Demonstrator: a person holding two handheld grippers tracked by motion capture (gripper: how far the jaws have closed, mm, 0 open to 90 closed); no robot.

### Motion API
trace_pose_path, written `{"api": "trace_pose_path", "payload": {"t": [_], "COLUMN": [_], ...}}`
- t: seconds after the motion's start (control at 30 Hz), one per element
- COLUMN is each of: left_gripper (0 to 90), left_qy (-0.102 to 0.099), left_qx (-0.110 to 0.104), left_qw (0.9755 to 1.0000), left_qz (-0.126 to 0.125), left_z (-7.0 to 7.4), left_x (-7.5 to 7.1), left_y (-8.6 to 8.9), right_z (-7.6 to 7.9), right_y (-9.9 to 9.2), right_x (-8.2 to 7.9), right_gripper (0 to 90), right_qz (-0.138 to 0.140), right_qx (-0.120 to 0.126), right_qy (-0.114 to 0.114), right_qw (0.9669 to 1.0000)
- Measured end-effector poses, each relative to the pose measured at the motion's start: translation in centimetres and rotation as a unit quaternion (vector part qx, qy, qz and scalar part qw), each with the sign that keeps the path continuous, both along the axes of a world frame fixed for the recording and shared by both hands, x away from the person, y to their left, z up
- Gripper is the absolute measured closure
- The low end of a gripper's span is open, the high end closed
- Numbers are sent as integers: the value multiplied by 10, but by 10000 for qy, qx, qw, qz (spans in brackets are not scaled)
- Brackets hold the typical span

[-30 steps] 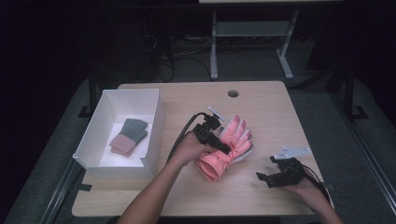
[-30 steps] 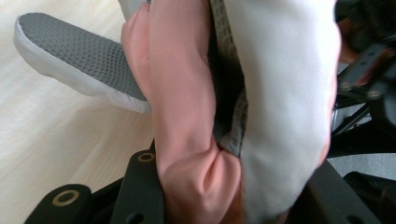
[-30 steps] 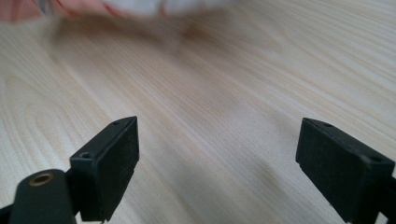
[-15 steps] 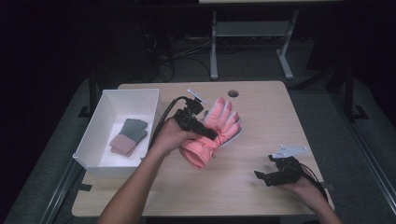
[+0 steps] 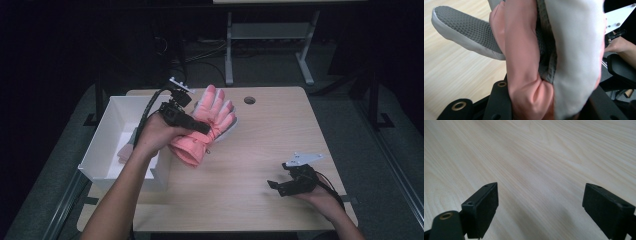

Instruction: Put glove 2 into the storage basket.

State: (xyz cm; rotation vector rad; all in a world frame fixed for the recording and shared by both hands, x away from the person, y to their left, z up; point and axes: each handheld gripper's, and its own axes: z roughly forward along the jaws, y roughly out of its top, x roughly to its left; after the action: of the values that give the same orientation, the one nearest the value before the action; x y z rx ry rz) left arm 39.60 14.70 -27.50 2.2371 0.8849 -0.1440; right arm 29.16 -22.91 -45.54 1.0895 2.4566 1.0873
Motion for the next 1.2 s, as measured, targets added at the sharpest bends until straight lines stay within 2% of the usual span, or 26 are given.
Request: {"api": "trace_pose_path", "payload": {"t": [0.17,0.37,0.6,0.67,0.77,0.97,1.03,1.13,1.2], "left_gripper": [610,610,609,610,610,610,609,609,609], "left_qy": [-63,-130,-172,-173,-202,-70,31,147,224], "left_qx": [12,24,29,-1,77,223,197,267,301], "left_qw": [9997,9975,9935,9917,9888,9802,9781,9748,9735], "left_qz": [255,689,1128,1277,1477,1966,2071,2211,2258], "left_z": [9,17,22,22,20,1,-8,-22,-32], "left_x": [-1,-1,-2,-3,-4,-2,1,4,6], "left_y": [24,61,102,113,128,162,171,178,181], "right_z": [0,-1,-1,-1,-1,-1,-1,-1,-1], "right_y": [5,7,7,7,6,6,6,5,6], "right_x": [5,7,7,7,7,7,7,7,7], "right_gripper": [130,130,130,130,131,131,131,131,131], "right_qz": [56,119,84,87,88,72,63,57,45], "right_qx": [23,8,-8,-14,-23,-40,-24,-38,-24], "right_qy": [-16,-39,-26,-23,-23,21,17,34,29], "right_qw": [10000,9999,10000,10000,10000,10000,10000,10000,10000]}}
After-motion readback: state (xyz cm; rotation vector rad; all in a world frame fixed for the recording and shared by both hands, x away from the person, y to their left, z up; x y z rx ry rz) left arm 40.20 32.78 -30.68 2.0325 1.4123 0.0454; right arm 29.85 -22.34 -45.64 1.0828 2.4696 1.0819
